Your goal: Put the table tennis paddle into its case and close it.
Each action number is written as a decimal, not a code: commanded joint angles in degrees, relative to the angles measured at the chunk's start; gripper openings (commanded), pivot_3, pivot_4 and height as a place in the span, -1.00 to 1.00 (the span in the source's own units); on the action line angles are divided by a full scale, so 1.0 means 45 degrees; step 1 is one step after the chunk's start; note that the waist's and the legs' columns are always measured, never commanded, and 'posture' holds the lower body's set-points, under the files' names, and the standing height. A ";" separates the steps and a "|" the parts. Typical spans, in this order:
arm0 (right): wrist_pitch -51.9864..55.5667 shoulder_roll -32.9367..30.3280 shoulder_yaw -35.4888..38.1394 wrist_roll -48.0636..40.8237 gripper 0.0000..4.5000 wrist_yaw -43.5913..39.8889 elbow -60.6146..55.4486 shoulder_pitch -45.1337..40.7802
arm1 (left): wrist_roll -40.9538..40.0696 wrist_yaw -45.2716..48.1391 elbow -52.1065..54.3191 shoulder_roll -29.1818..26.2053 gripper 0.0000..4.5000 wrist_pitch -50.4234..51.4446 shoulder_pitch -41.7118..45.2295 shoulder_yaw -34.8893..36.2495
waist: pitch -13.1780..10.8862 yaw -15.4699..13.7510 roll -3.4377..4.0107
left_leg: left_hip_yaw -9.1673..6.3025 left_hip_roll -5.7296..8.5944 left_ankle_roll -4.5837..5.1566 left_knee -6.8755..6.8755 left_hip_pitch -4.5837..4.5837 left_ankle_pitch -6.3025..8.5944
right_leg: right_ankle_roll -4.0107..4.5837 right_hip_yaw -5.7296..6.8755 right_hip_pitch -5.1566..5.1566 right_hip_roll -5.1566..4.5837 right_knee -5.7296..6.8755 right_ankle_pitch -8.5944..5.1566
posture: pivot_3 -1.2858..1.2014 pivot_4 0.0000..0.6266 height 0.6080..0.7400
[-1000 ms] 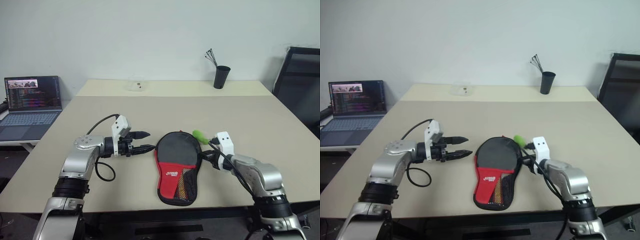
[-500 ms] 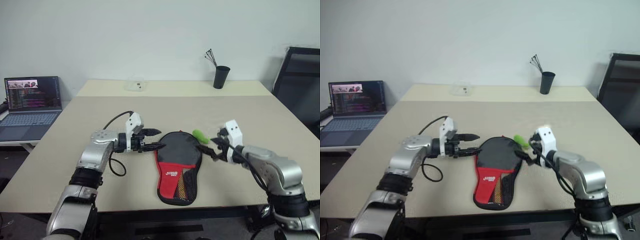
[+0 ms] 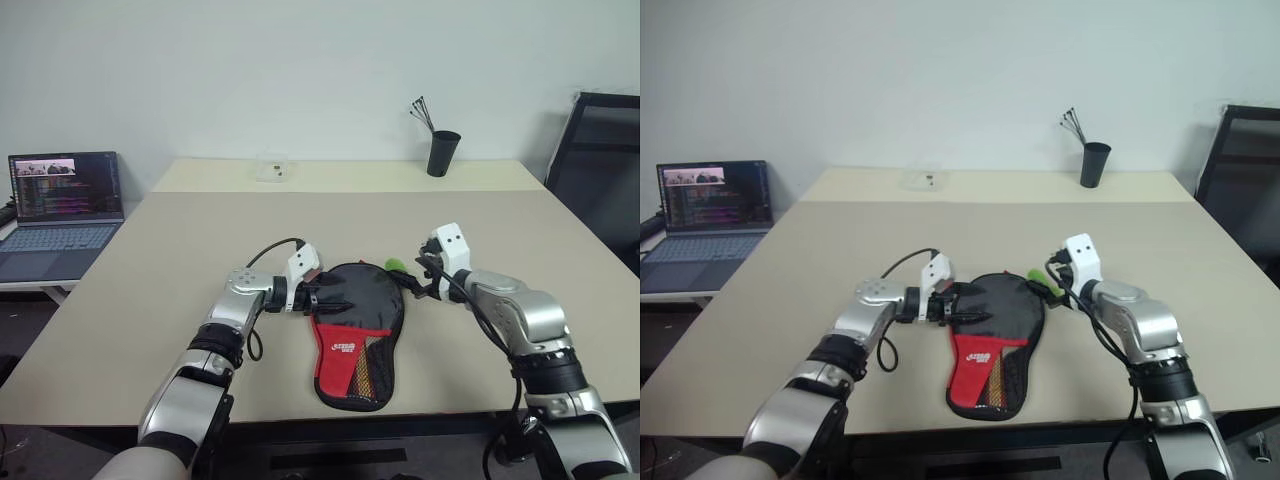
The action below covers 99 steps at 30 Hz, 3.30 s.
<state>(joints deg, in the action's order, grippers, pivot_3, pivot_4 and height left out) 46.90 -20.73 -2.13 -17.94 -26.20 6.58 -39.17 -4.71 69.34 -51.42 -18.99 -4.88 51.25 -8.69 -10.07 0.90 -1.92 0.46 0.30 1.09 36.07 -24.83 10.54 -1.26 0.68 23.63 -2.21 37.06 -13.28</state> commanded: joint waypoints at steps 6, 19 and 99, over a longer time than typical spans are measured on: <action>-0.1405 0.0934 0.0015 0.0710 0.99 0.0244 0.2136 -0.1216 | 0.0498 -0.0101 -0.1752 0.0569 0.50 -0.1301 0.0912 0.0123 | -0.0001 0.0015 0.0001 | 0.0009 0.0000 0.0000 0.0000 0.0000 0.0000 | -0.0001 0.0006 0.0003 0.0006 0.0003 0.0005 | 0.03 -0.52 1.00; -0.2035 0.1259 0.0692 0.1189 0.25 0.0971 0.3939 -0.1655 | 0.1339 -0.0416 -0.3454 0.1461 0.50 -0.2272 0.1356 -0.0067 | -0.0003 0.0011 0.0005 | 0.0015 0.0005 0.0000 0.0000 0.0000 0.0000 | 0.0034 0.0005 0.0005 0.0010 0.0007 0.0033 | 0.03 -0.52 1.00; 0.3294 -0.6758 0.0797 -0.5978 -0.64 -0.2032 -1.3758 0.9537 | 0.2254 -0.0983 -0.4570 0.3259 0.50 -0.1595 0.1557 0.0086 | 0.0070 -0.0522 0.0061 | -0.0065 0.0040 -0.0020 0.0045 0.0014 0.0017 | -0.0078 0.0058 -0.0097 -0.0035 -0.0052 -0.0037 | 0.03 -0.52 1.00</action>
<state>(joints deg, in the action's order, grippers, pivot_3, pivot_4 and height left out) 61.76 -51.40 0.83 -43.35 -35.80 -55.05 4.87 4.75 65.26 -70.57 -4.95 -12.69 58.70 -8.08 -9.75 -1.45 -1.65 0.16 0.48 1.00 36.29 -24.77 10.61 -1.61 0.94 23.19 -2.37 36.84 -13.44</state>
